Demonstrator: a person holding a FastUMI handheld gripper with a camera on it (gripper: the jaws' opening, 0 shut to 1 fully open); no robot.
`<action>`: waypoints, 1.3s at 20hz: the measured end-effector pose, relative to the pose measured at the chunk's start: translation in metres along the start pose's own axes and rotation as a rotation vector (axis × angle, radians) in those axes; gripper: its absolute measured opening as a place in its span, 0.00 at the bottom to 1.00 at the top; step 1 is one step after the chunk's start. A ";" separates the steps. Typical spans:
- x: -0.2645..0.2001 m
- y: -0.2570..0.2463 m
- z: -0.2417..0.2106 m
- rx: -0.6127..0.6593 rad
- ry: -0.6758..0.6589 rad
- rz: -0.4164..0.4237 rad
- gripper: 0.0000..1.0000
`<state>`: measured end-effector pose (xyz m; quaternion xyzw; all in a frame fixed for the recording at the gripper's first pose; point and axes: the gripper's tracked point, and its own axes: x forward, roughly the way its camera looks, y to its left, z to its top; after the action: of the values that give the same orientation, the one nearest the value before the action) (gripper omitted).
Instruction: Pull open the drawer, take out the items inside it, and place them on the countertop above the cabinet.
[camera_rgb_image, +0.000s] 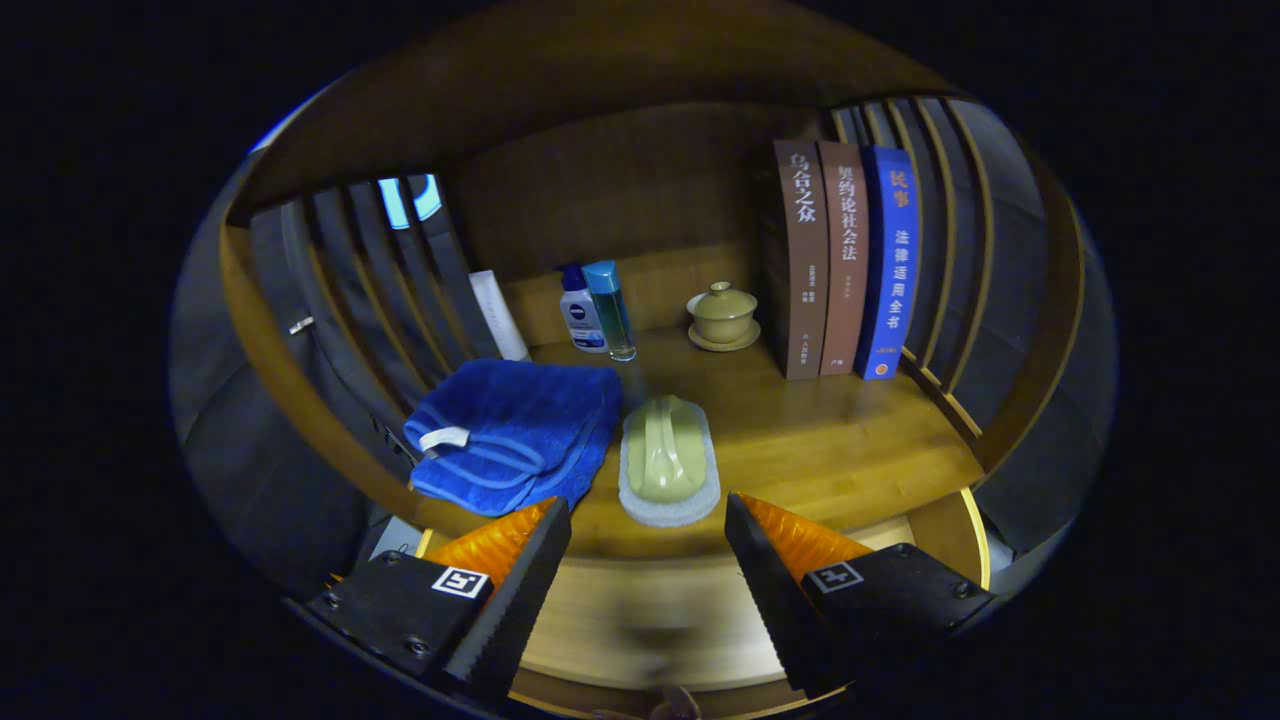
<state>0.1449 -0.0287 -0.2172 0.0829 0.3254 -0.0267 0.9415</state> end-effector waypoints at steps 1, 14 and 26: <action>-0.015 0.003 -0.002 0.002 -0.039 0.010 1.00; -0.138 -0.002 -0.129 -0.093 -0.455 -0.028 0.99; -0.106 -0.030 -0.198 -0.045 -0.320 -0.091 0.99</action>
<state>-0.0623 -0.0245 -0.3095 0.0415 0.1751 -0.0748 0.9808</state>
